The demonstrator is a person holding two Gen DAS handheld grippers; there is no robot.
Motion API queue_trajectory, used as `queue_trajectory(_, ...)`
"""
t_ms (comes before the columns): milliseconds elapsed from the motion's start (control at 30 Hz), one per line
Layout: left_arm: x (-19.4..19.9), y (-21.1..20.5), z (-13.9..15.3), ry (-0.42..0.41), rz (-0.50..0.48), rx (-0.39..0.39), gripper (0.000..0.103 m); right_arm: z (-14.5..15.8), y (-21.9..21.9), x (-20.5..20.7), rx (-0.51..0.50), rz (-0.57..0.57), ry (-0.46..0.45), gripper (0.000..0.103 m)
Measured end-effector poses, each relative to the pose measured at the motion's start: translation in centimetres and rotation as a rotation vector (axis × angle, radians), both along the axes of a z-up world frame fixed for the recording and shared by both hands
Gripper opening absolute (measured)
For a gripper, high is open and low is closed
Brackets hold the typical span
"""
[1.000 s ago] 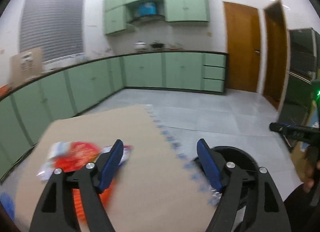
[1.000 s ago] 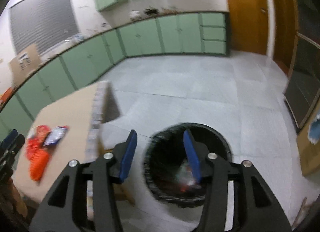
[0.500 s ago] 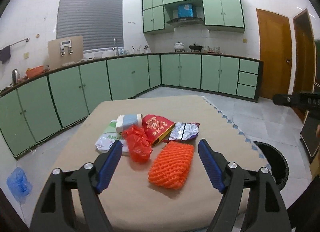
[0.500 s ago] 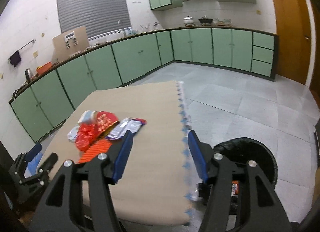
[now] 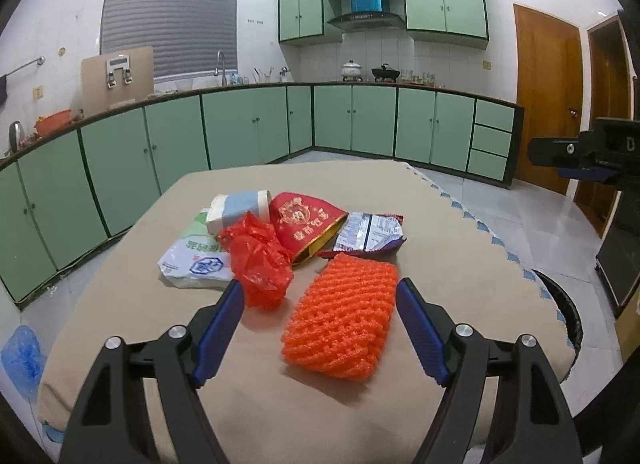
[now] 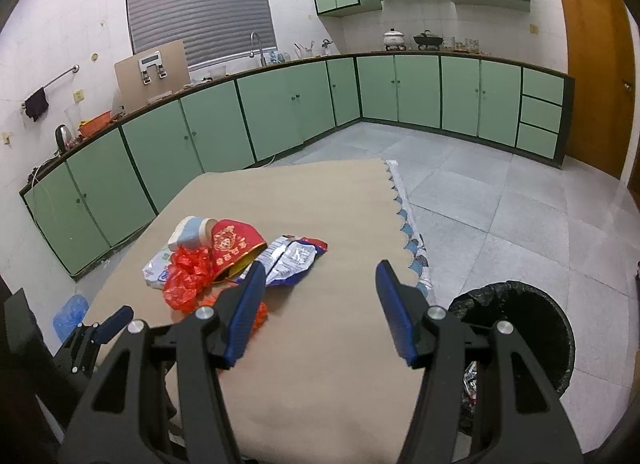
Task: Collect trash
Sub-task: 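Move both open grippers back to the trash on the table, then grasp the orange foam net with the left gripper while the right gripper grasps the snack packet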
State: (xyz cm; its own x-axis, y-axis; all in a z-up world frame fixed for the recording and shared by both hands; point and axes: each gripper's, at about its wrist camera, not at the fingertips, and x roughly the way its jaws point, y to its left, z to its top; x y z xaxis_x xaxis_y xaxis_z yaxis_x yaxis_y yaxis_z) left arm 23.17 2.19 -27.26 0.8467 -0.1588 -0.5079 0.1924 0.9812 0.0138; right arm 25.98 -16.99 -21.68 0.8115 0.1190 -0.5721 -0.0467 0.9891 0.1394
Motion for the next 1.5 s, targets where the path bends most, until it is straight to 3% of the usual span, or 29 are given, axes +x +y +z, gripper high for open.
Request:
queue_trajectory(633,1.1,-1.2,-2.1,0.064,0.01,0.013,0.072,-7.2,-0.5,0.0,-0.038,-0.004,0.098,0.056)
queue_trajectory(933,2.3,-1.5,-4.0,0.125,0.004,0.023,0.072,-8.3,-0.4,0.1,-0.015,0.006,0.119,0.056)
queue_trajectory(1033,2.8,-1.5,-4.5,0.139,0.01,0.024,0.061,-8.4,-0.5,0.1,-0.014,0.011,0.123,0.056)
queue_trajectory(1100,2.8,-1.4,-4.3,0.133,0.003,0.011,0.035,-8.5,-0.6,0.1,-0.016,0.012,0.122,0.056)
queue_trajectory(1167,2.5,-1.5,-3.5,0.119,-0.019,0.002,0.021,-8.5,-0.6,0.1,-0.014,0.014,0.124,0.056)
queue_trajectory(1500,-0.7,-0.5,2.5,-0.033,-0.025,-0.02,0.016,-7.0,1.0,2.2,0.026,0.057,0.113,0.053)
